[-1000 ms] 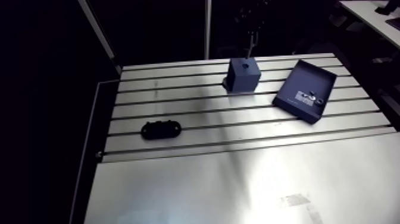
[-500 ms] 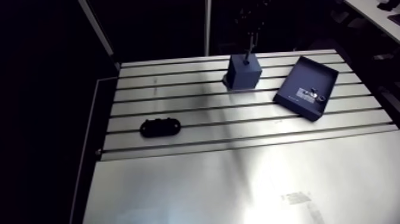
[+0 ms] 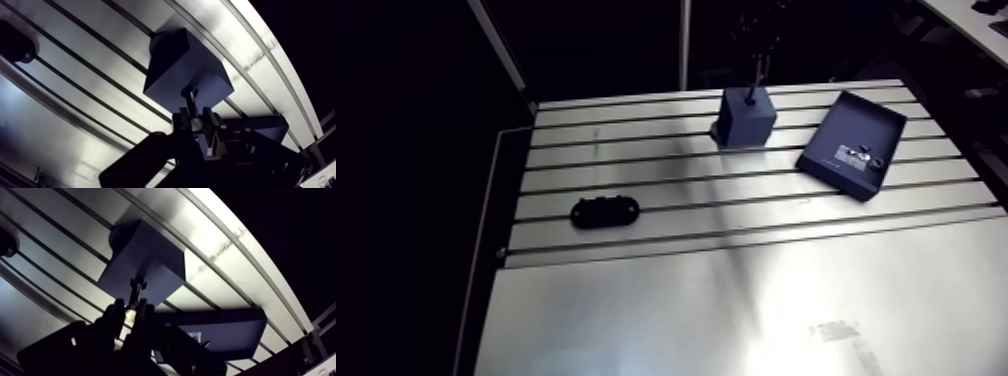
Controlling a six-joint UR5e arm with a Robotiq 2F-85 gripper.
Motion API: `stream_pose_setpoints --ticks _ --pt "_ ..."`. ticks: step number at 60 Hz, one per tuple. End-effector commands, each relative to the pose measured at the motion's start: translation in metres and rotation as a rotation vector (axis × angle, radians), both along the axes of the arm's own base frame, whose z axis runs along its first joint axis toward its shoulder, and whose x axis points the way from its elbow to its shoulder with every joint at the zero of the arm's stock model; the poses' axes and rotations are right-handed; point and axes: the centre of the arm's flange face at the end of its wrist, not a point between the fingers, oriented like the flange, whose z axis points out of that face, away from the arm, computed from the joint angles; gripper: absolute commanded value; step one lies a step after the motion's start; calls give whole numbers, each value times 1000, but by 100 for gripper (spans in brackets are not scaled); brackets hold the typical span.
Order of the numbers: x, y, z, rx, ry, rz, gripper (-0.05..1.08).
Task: Pick up the M10 bolt and insert it into the hex recess until seated.
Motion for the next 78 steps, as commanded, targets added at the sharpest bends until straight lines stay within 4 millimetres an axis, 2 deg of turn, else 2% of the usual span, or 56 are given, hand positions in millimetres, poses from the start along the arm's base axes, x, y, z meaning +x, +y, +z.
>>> stream_pose_setpoints --ticks 1,78 --pt "0 1 -3 0 -3 -2 83" --pt "-1 1 -11 -3 -2 3 83"
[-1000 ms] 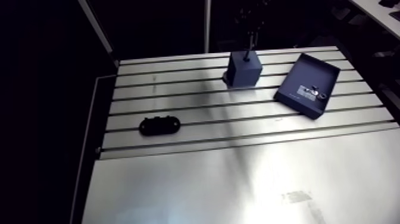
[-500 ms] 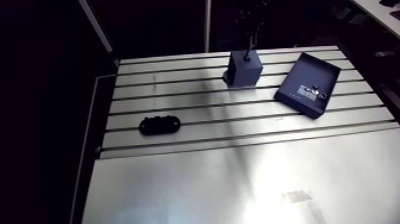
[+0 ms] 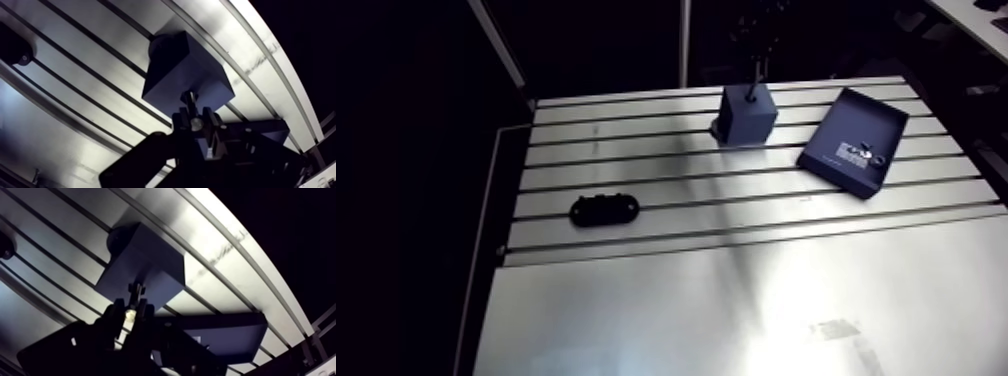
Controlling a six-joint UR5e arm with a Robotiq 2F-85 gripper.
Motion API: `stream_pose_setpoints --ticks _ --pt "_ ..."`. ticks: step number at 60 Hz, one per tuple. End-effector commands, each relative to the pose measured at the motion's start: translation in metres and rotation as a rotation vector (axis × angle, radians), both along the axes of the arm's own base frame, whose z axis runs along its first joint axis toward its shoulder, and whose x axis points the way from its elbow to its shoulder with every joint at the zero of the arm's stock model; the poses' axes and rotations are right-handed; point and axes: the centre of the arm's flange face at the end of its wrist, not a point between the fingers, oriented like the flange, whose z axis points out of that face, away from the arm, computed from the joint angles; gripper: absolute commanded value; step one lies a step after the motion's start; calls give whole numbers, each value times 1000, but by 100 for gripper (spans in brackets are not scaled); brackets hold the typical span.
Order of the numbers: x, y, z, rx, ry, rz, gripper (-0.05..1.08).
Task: Pick up the M10 bolt and insert it into the hex recess until seated.
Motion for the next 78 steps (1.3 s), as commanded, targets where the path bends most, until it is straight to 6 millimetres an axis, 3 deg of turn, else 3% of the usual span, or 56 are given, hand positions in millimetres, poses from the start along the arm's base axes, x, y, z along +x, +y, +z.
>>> stream_pose_setpoints --ticks 1,58,60,61,62,63,64,78 --pt "0 1 -3 0 -3 -1 83" --pt "3 0 -11 0 1 2 82" --pt "3 0 -12 -1 0 3 76" --pt "3 0 -11 0 2 -4 59" --pt "3 0 -11 0 2 -4 59" --pt "3 -1 -12 -1 1 -3 41" --pt "3 -1 -12 -2 0 1 35" --pt "5 -1 -13 0 12 1 30"
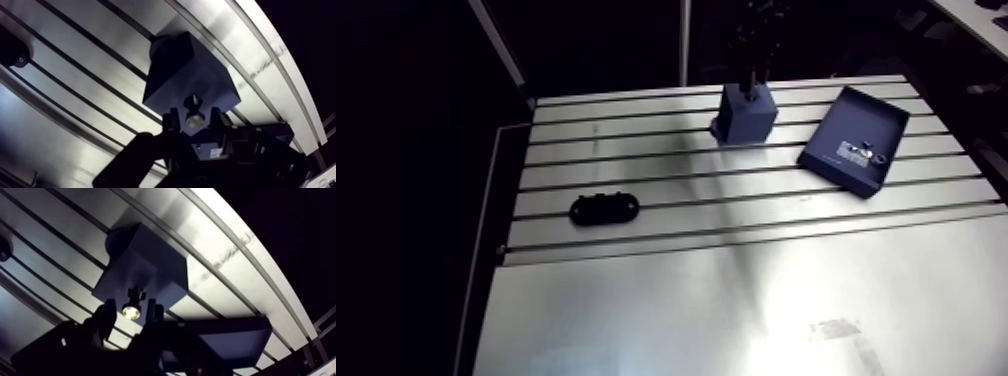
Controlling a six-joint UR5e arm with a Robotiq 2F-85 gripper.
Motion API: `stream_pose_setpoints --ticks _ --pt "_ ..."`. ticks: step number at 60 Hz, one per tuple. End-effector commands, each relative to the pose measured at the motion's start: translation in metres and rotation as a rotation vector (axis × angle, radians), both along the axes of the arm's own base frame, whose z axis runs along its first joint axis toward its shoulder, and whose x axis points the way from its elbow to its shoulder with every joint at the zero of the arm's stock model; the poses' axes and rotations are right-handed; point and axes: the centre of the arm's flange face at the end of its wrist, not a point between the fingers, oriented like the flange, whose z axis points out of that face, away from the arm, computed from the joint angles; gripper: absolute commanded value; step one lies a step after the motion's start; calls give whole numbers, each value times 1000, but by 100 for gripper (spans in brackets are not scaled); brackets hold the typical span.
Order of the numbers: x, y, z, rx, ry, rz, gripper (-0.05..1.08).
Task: Pick up the M10 bolt and insert it into the hex recess until seated.
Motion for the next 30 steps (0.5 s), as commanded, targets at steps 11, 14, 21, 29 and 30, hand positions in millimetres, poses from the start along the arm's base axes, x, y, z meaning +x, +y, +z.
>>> stream_pose_setpoints --ticks 11,14,21,29,30 --pt "1 1 4 3 27 -3 29" --pt "1 1 5 3 29 -3 29" --pt "2 1 12 2 40 -5 29" --pt "4 1 18 0 50 -9 29" --pt "4 1 18 0 50 -9 29"
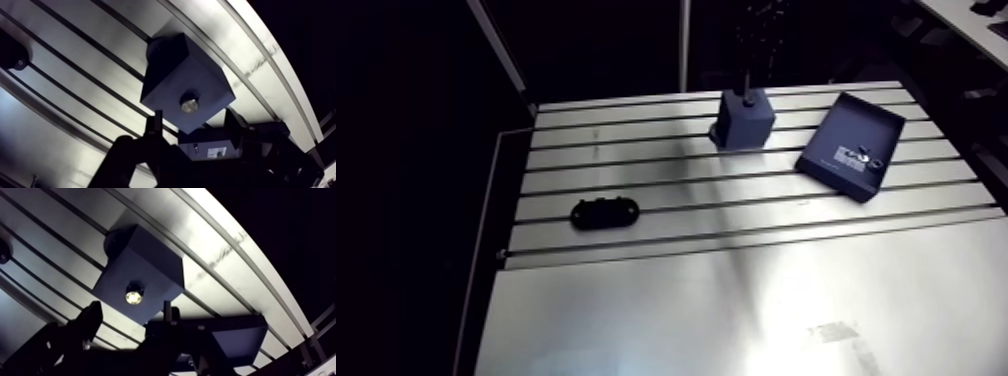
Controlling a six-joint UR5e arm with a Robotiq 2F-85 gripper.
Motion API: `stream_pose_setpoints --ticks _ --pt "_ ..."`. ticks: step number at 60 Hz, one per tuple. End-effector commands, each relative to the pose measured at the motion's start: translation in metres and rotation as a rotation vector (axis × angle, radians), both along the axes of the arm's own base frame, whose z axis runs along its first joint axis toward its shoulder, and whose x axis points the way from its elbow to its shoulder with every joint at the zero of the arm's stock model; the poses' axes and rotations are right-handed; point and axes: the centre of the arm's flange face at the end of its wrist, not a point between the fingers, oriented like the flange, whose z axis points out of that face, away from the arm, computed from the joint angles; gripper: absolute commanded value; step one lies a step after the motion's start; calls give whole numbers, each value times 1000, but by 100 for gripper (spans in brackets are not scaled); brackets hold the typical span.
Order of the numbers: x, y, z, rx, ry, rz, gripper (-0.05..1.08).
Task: Pick up the M10 bolt and insert it into the hex recess until seated.
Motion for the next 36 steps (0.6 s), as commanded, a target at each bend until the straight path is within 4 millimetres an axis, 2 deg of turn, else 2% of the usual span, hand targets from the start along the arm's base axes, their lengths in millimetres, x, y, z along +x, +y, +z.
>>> stream_pose_setpoints --ticks 1,10,20,36 --pt "2 0 9 -2 16 -5 29" --pt "5 0 17 -2 27 -13 29" --pt "8 -2 16 -18 41 -47 29" --pt "7 7 21 8 83 -312 34"
